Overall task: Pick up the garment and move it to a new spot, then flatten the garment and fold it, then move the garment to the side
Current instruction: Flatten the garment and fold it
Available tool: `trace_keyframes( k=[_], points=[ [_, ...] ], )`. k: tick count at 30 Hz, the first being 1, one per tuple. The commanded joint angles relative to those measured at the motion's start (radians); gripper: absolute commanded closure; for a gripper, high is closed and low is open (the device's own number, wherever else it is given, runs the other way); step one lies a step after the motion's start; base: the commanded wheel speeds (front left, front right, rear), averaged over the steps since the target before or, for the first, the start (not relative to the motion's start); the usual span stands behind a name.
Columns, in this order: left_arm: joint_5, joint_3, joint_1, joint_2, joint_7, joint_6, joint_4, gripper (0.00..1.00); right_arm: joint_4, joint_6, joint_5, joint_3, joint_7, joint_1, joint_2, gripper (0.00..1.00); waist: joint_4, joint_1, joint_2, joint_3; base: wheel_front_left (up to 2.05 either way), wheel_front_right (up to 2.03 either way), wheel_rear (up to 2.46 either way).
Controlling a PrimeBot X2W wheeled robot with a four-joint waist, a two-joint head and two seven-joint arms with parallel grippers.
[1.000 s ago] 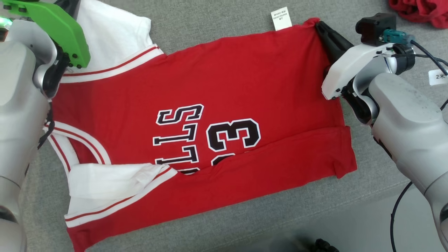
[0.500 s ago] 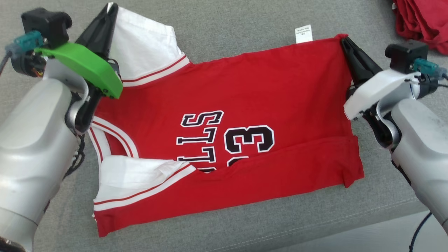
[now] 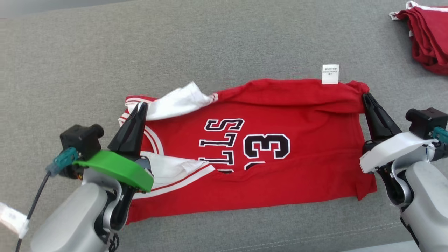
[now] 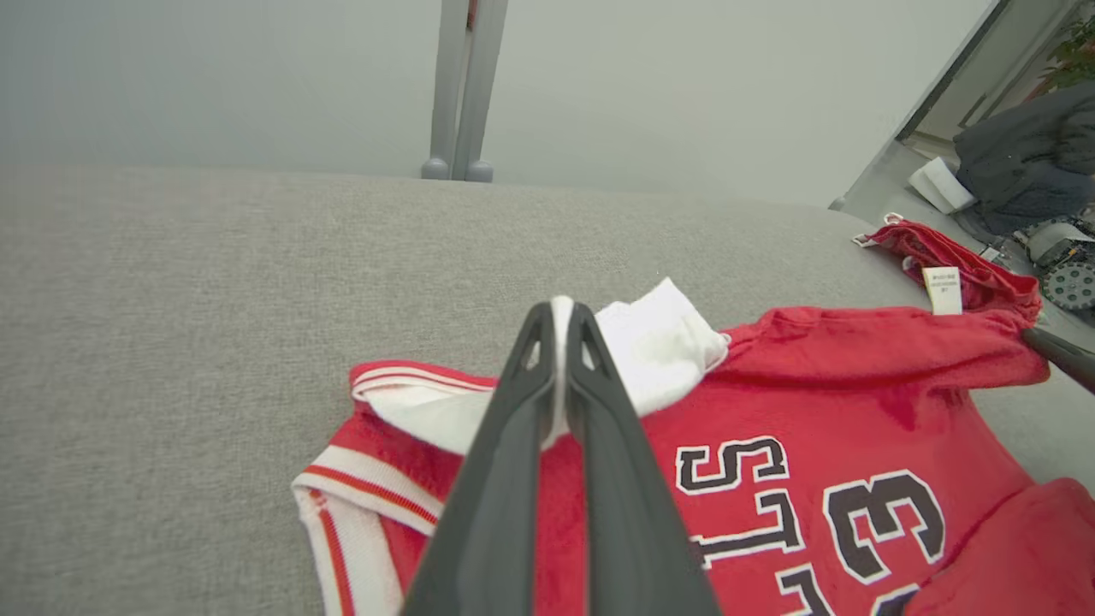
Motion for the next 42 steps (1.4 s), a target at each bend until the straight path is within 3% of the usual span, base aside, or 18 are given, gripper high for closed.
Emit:
trace_keyframes(
  k=[1, 6, 10, 11, 12, 13, 14, 18, 25, 33, 42],
  points=[
    [-0.004, 0.018, 0.036, 0.006, -0.006, 0.015, -0.019, 1.00, -0.018, 0.000, -0.010, -0.024, -0.002, 0.033, 0.006, 1.00, 0.021, 0.0001, 0.0000, -0.015, 0.00, 0.00, 0.00],
    [0.023, 0.077, 0.156, -0.019, -0.006, 0.048, -0.086, 1.00, -0.102, 0.000, -0.043, -0.116, -0.002, 0.147, 0.036, 1.00, 0.043, 0.0001, 0.0000, -0.025, 0.00, 0.00, 0.00],
    [0.045, 0.101, 0.233, -0.047, -0.006, 0.041, -0.099, 1.00, -0.135, 0.000, -0.053, -0.162, -0.002, 0.241, 0.063, 1.00, 0.054, 0.0001, 0.0000, -0.034, 0.00, 0.00, 0.00],
    [0.056, 0.100, 0.245, -0.054, -0.006, 0.039, -0.093, 0.96, -0.140, 0.000, -0.052, -0.162, -0.002, 0.255, 0.068, 0.96, 0.054, 0.0001, 0.0000, -0.037, 0.00, 0.00, 0.00],
    [0.061, 0.102, 0.253, -0.061, -0.006, 0.038, -0.090, 0.58, -0.146, 0.000, -0.055, -0.165, -0.002, 0.264, 0.069, 0.58, 0.055, 0.0001, 0.0000, -0.039, 0.00, 0.00, 0.00],
    [0.064, 0.108, 0.264, -0.074, -0.006, 0.039, -0.085, 0.00, -0.152, 0.000, -0.057, -0.166, -0.002, 0.275, 0.072, 0.11, 0.055, 0.0001, 0.0000, -0.043, 0.00, 0.00, 0.00],
    [0.068, 0.120, 0.274, -0.083, -0.006, 0.041, -0.080, 0.00, -0.158, 0.000, -0.049, -0.164, -0.002, 0.285, 0.077, 0.00, 0.054, 0.0001, 0.0000, -0.046, 0.00, 0.00, 0.00],
    [0.126, 0.189, 0.307, -0.119, -0.006, 0.037, -0.066, 0.00, -0.193, 0.000, -0.044, -0.177, -0.002, 0.307, 0.081, 0.00, 0.047, 0.0001, 0.0000, -0.062, 0.00, 0.00, 0.00],
    [0.323, 0.384, 0.361, -0.199, -0.006, 0.018, -0.093, 0.00, -0.202, 0.000, -0.073, -0.182, 0.003, 0.271, 0.063, 0.00, 0.042, 0.0001, 0.0000, -0.084, 0.00, 0.00, 0.00],
    [0.547, 0.517, 0.398, -0.290, -0.006, -0.025, -0.113, 0.00, -0.032, 0.000, -0.048, -0.172, 0.048, 0.186, 0.073, 0.00, 0.068, 0.0001, 0.0000, -0.084, 0.00, 0.00, 0.00],
    [0.659, 0.609, 0.426, -0.356, -0.005, -0.094, -0.072, 0.00, 0.181, 0.000, -0.014, -0.122, 0.050, 0.144, 0.089, 0.00, 0.087, 0.0001, 0.0000, -0.084, 0.00, 0.00, 0.00]
  ],
)
